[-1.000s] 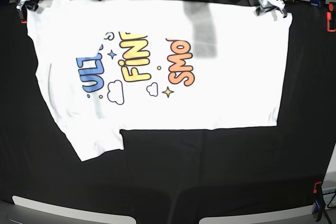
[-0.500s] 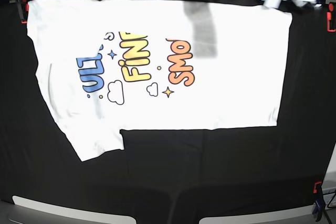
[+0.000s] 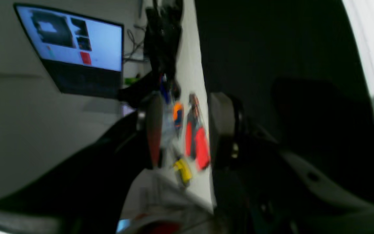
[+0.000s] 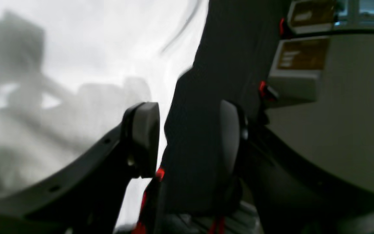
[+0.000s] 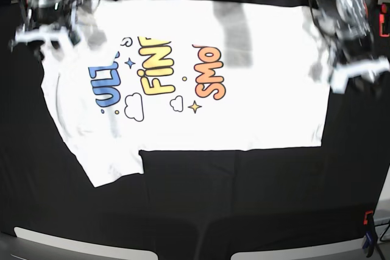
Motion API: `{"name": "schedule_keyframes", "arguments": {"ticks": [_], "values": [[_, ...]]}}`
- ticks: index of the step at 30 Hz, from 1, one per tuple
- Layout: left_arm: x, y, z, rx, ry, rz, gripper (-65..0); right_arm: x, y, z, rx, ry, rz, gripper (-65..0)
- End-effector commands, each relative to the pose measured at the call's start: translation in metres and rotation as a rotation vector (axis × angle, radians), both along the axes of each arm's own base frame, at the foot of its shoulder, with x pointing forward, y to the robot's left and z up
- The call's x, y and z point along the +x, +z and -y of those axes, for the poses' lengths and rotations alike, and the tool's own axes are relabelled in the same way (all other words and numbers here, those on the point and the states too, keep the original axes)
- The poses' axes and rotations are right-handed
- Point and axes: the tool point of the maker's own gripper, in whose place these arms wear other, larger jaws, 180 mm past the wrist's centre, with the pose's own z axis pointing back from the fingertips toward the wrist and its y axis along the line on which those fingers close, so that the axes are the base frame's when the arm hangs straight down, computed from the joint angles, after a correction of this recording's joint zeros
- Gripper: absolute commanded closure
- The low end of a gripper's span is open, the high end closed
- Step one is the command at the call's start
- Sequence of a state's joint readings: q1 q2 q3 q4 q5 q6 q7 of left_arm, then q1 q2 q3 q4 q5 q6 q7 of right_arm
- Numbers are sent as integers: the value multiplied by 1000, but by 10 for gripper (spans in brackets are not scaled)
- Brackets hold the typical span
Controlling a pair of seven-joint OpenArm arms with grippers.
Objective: Layout the t-shirt on the table in an organized manner, then fold the t-shirt properly
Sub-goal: 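Release the shoulders and move both grippers to the shirt's hem corners, then grasp the hem corners with both grippers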
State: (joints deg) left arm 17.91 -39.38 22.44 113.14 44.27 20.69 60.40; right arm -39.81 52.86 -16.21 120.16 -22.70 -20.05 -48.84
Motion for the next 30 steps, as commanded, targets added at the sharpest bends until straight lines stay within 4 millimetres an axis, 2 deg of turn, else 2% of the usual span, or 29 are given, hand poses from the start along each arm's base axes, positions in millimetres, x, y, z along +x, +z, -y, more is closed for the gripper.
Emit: {"name": "schedule_keyframes", "arguments": {"ticks": [1,4,6,8,9,12,16,18,24,27,30], "values": [[21,23,0,-17,-26,85,-219,22,18,-2,11,30,72,-290],[63,40,13,-245,-91,143,-218,56,33,-2,112,10,106,-290],[88,49,34,-438,-188,137,-215,78,45,-3,201,-13,147,-290],[107,56,52,-547,-297,103,-215,96,55,-2,287,-37,191,-290],[115,55,53,-579,-319,84,-215,104,58,-1,328,-48,199,-290],[137,35,35,-693,-260,32,-215,119,52,-4,469,-61,161,-290],[154,-8,18,-892,-192,-112,-215,125,26,-13,644,-80,15,-290],[162,-21,14,-1001,-162,-154,-215,128,16,-21,740,-91,-46,-290],[179,-40,39,-1299,-219,-266,-215,160,15,-49,980,-79,-36,-290],[195,-52,43,-1373,-172,-233,-215,174,19,-72,1091,-38,-37,-290],[209,-65,39,-1360,-128,-211,-215,183,20,-93,1190,0,-63,-291]]}}
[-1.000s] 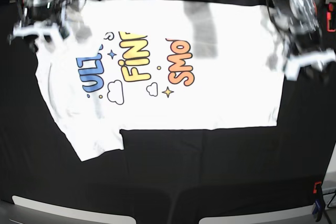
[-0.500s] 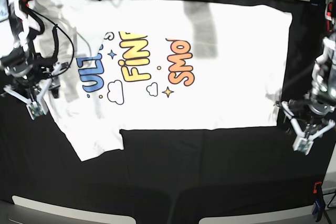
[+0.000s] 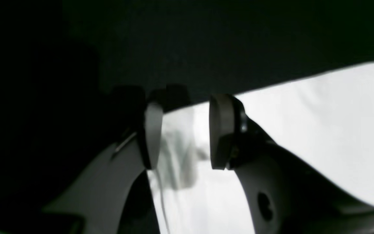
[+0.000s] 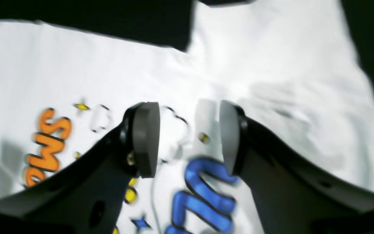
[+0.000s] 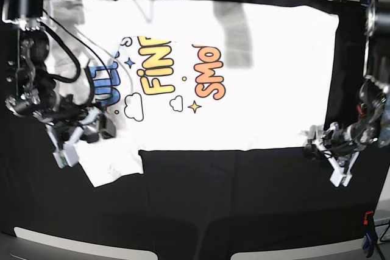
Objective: Layout the t-shirt on the table in an organized manner, then fold the t-shirt properly
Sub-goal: 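Grasp the hem corners with both grippers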
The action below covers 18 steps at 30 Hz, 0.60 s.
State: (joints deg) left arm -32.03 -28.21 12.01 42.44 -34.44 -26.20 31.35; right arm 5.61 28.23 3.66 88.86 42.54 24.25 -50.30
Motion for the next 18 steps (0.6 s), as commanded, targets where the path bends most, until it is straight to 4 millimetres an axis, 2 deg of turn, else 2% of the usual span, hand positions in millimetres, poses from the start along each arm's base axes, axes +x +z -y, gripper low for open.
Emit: {"name": "schedule_keyframes", "arguments": {"ticks": [1,6,9,11,14,18], "values": [[18,22,-11,3,21,65,-215,10,18,-3,28,21,50,-290],[20,21,-37,26,71,51,-215,13,20,-22,128,88,9,-290],[7,12,-59,99,68,-17,-215,11,20,-27,168,128,-42,-290],[2,14,-71,89,87,-37,-215,4,25,-36,199,190,-60,-291],[2,29,-64,-32,65,-6,-215,-8,39,-55,279,314,-40,-290],[-2,25,-49,-69,17,-23,-215,-11,47,-63,315,367,1,-290]]}}
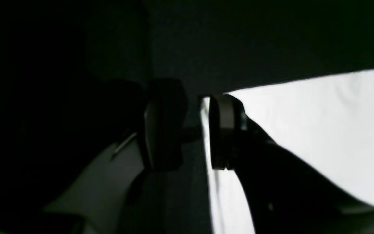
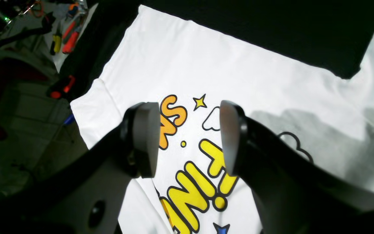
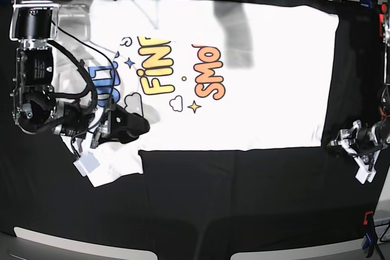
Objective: Layout the t-shirt on the table in an organized manner, then fold the t-shirt properly
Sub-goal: 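Grasp the hem corners with both grippers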
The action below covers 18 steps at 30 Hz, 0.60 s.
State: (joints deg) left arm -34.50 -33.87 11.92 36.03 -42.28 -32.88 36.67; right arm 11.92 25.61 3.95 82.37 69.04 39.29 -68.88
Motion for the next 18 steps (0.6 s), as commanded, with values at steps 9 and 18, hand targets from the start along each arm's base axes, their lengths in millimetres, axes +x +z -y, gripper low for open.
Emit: {"name": "schedule_keyframes", "arguments": {"ticks": [9,18], "values": [[8,-5,18,-105,44,5,-215,16,5,16,-86,-58,62,-290],[-7,-23,50,-155,-31,-86,-215,16,5,17,-84,-59,62,-290]]}}
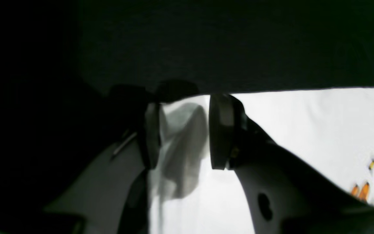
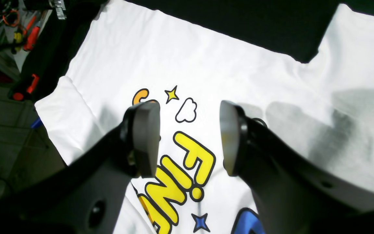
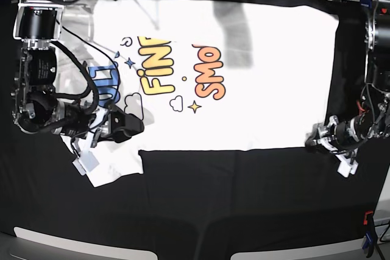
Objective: Layout the t-shirt on the table in an organized manner, then fold the t-shirt properly
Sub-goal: 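Grasp the hem corners with both grippers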
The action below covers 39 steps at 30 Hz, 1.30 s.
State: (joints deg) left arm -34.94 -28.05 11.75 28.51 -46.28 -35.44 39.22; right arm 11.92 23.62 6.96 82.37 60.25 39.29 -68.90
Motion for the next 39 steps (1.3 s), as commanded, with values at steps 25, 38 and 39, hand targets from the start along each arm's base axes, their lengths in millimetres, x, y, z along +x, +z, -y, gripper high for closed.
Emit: {"name": "schedule_keyframes", "arguments": {"ticks": [25,38,39], "values": [[21,21,-6,28,-10,126,0,110,6,95,-218,-481,110,-290],[19,20,-6,29,-12,120,0,149,-23,172,-516,-602,-61,-290],[19,20,-5,29,-11,120,0,148,-26,178,-528,-628,-66,-290]]}}
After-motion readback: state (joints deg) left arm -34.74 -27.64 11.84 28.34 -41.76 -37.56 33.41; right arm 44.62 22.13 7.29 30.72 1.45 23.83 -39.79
